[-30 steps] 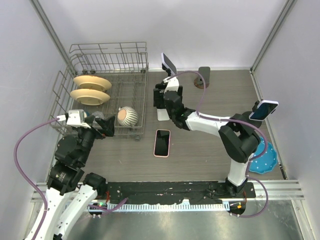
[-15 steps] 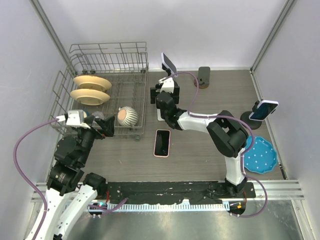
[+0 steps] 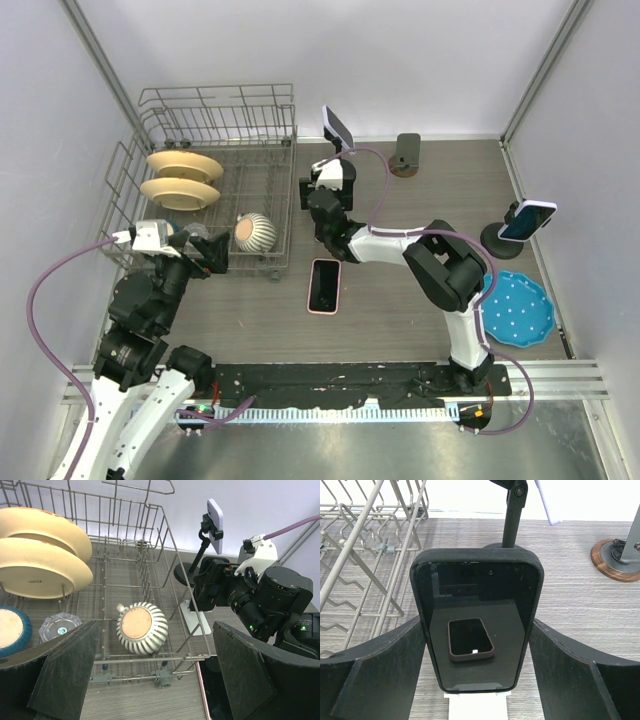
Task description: Remove the phone from the phone stand
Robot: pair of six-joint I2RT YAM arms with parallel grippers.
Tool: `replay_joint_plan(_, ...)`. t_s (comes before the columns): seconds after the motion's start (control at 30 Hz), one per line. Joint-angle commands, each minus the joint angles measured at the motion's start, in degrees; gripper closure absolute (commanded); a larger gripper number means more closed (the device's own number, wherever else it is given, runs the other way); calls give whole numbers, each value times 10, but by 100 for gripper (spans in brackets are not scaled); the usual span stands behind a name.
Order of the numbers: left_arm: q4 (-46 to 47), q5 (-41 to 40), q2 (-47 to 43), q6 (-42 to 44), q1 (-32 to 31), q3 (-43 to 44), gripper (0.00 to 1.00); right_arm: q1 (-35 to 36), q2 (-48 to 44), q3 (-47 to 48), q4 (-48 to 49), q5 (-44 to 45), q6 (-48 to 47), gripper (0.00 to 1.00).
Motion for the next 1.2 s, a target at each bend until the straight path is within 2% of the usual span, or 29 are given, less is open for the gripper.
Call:
replay_joint_plan(0.0, 21, -1, -6, -1, 2, -2, 0, 5, 5, 25, 50, 39, -20, 26)
replay_joint_plan(0.07, 22, -1, -7, -1, 2, -2, 0, 7, 1, 23, 53, 39, -21, 35)
replay_joint_plan(0.13, 22, -1, -8, -1, 2, -2, 0, 8, -7, 21, 55, 38, -24, 40)
replay_joint_plan(0.27, 21, -1, -9, -1, 2, -4, 0, 10, -26, 21, 58, 25, -27, 60)
replay_joint_plan(0.37, 21, -3, -11, -1, 3, -3, 0, 9, -41, 21, 59, 17, -31, 70)
replay_joint_plan(0.67, 21, -2, -12, 0, 2, -4, 0, 11, -99, 3, 75, -8, -36, 80)
replay_joint_plan(0.83, 22, -2, -10, 0, 2, -4, 0, 11, -166, -20, 58, -19, -28, 84)
replay_joint_plan(0.87, 23, -3, -10, -1, 2, -5, 0, 11, -181, -27, 53, -20, -25, 87)
replay_joint_plan(0.97, 24, -2, -10, -1, 2, -5, 0, 11, -243, -61, 10, -21, 3, 90)
replay_joint_plan(1.17, 27, 3, -8, -2, 2, -7, 0, 10, -355, -90, -224, -56, 89, 90)
